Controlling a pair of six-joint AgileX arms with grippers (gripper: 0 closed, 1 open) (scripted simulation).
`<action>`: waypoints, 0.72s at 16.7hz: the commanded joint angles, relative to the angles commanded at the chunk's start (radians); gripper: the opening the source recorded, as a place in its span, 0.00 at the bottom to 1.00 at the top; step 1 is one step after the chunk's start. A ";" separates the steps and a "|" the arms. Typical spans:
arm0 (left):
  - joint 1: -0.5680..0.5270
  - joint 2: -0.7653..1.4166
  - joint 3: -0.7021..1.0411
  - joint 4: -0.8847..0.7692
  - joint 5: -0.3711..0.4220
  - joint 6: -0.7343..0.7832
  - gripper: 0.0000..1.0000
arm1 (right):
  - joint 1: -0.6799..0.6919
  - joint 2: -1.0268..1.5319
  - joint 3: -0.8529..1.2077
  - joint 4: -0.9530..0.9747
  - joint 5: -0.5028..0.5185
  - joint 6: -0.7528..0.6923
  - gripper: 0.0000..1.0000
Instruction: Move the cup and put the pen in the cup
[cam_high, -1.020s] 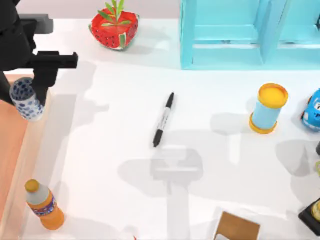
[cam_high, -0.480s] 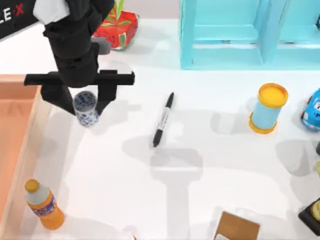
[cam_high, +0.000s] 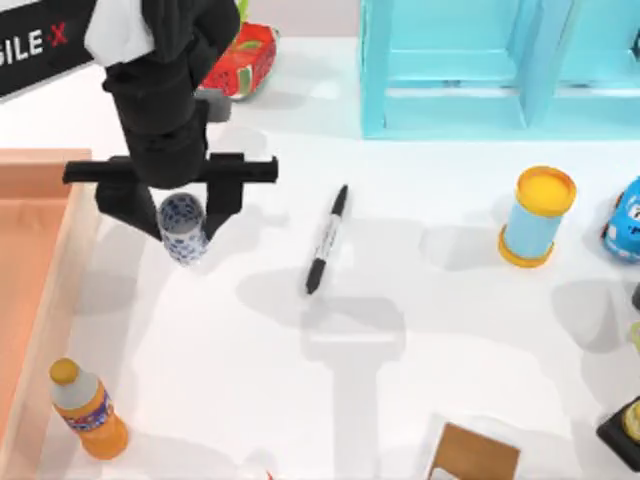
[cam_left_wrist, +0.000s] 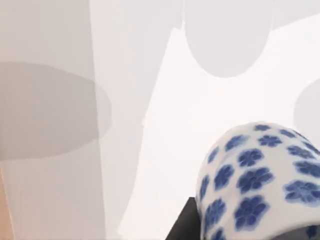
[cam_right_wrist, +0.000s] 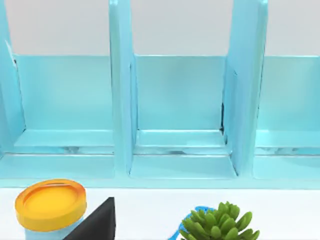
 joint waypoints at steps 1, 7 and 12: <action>0.000 0.005 -0.023 0.031 0.000 0.000 0.00 | 0.000 0.000 0.000 0.000 0.000 0.000 1.00; -0.002 0.027 -0.097 0.125 0.000 0.000 0.00 | 0.000 0.000 0.000 0.000 0.000 0.000 1.00; -0.002 0.027 -0.097 0.125 0.000 0.000 0.30 | 0.000 0.000 0.000 0.000 0.000 0.000 1.00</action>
